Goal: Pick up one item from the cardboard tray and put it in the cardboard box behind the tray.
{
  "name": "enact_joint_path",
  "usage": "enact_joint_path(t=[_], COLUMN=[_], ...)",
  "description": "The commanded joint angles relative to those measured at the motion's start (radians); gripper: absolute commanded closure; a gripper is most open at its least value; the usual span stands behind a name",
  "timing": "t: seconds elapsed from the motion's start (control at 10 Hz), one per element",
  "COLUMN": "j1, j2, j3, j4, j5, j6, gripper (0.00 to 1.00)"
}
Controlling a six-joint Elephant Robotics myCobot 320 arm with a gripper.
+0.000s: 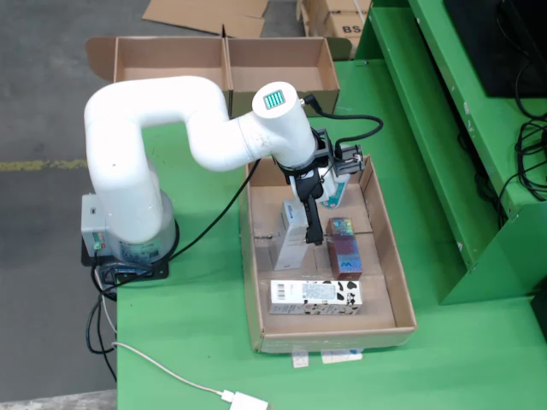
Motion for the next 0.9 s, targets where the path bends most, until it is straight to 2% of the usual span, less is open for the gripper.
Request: enact_joint_path(t=[0.0,0.3,0.4,0.8], j1=[-0.009,-0.002,0.016,0.047], j2=[0.074,0.113,0.185,0.233], j3=[-0.013,-0.053,-0.144,-0.206], j4=[-0.002,-0.001,0.007,0.003], j5=[0.006,0.003,0.005,-0.003], j6=[-0.003,0.004,0.015,0.034], gripper=[0.00,0.00,0.00,0.00])
